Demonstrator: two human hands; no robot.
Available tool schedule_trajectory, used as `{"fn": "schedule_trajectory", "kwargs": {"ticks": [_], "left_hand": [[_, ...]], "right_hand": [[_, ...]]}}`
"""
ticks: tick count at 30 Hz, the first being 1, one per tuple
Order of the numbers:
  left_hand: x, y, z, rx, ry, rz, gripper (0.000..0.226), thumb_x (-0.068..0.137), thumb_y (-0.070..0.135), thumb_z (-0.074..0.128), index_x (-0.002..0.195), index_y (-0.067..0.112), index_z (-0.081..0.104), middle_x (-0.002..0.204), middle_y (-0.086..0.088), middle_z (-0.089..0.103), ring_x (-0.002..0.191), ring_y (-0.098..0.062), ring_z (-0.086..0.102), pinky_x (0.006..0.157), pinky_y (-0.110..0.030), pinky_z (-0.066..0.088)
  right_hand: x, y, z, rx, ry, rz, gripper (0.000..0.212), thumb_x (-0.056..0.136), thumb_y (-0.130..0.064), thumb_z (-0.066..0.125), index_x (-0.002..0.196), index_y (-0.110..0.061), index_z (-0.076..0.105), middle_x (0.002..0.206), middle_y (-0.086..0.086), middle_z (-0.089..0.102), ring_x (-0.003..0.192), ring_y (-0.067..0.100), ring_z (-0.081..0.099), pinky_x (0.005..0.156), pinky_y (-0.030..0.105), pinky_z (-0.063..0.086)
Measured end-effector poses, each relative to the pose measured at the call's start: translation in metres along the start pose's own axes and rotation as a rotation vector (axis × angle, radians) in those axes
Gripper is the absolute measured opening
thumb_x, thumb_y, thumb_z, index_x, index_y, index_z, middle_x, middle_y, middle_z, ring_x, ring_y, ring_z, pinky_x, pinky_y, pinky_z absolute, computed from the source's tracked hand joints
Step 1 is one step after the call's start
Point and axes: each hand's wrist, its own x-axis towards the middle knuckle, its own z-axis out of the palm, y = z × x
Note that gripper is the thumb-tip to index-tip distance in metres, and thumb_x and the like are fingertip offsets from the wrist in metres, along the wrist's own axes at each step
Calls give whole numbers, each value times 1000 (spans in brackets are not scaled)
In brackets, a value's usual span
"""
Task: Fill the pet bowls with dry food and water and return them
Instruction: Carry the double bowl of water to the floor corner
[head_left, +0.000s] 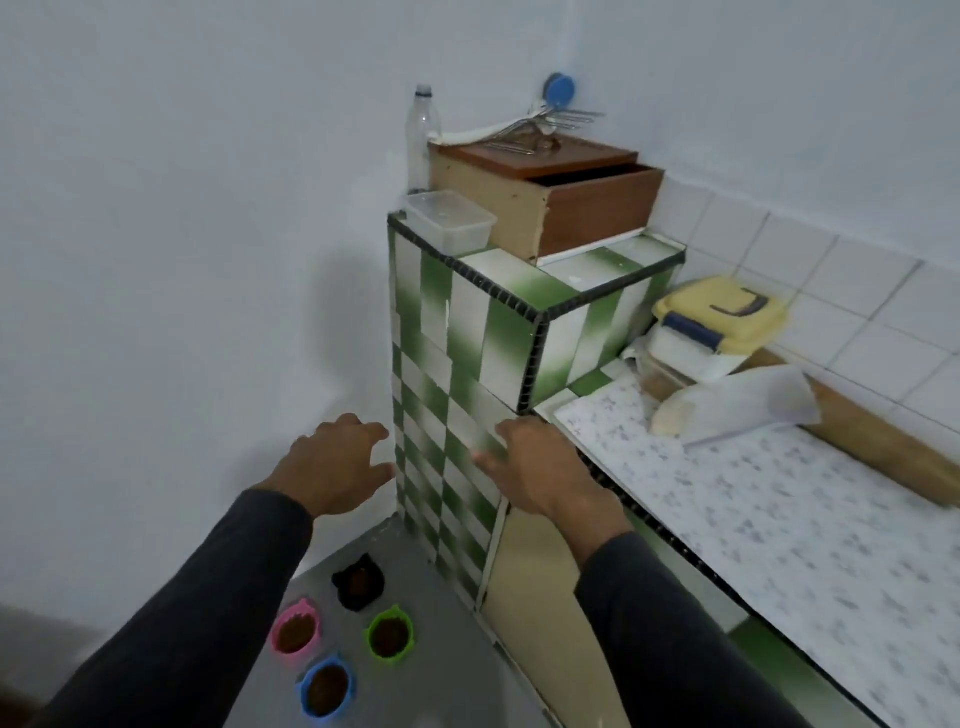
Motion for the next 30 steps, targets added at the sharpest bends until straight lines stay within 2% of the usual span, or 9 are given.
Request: {"fn": "schedule_trajectory", "kwargs": {"ticks": [5,9,11,15,20,30], "left_hand": [[-5,60,6,-50,-15,168,52,100,53,55,146,30,51,143,-4,52,125,-26,53,109,-46,45],[-18,125,21,-71,-37,301,61,99,53,54,152,24,45,150,-7,47,135,-28,47,114,-48,40],[-29,159,32,-83,-39,370,70,93,60,50,151,22,46,143,-9,51,130,-27,49,110,-47,43],[-54,233,57,-73,-15,481,61,98,49,61,151,21,48,147,-6,51,131,-25,51,108,-43,44],[-101,334,89,-42,-44,600,62,98,49,62,152,26,45,148,-1,48,133,-22,48,109,-41,44],[-212,520,168,4,-168,839,61,100,54,55,154,29,42,157,0,41,140,-20,42,116,-37,37]], "right_hand": [[-61,47,-19,-11,83,151,65,96,-65,43,138,-16,53,135,11,55,123,30,51,105,49,43],[-119,96,-28,19,119,272,64,97,-64,44,137,-16,53,136,10,54,123,30,50,105,47,42],[-152,123,-31,36,130,336,63,97,-64,44,138,-16,53,139,10,53,126,30,48,107,47,41],[-227,176,-39,66,180,451,64,98,-64,43,140,-16,51,142,10,51,128,30,47,108,45,40],[-330,245,-50,69,183,591,67,99,-62,42,147,-16,45,151,10,44,136,30,41,115,45,33],[-530,360,-44,108,227,840,65,96,-64,46,139,-16,51,139,11,52,126,32,48,106,47,42]]}}
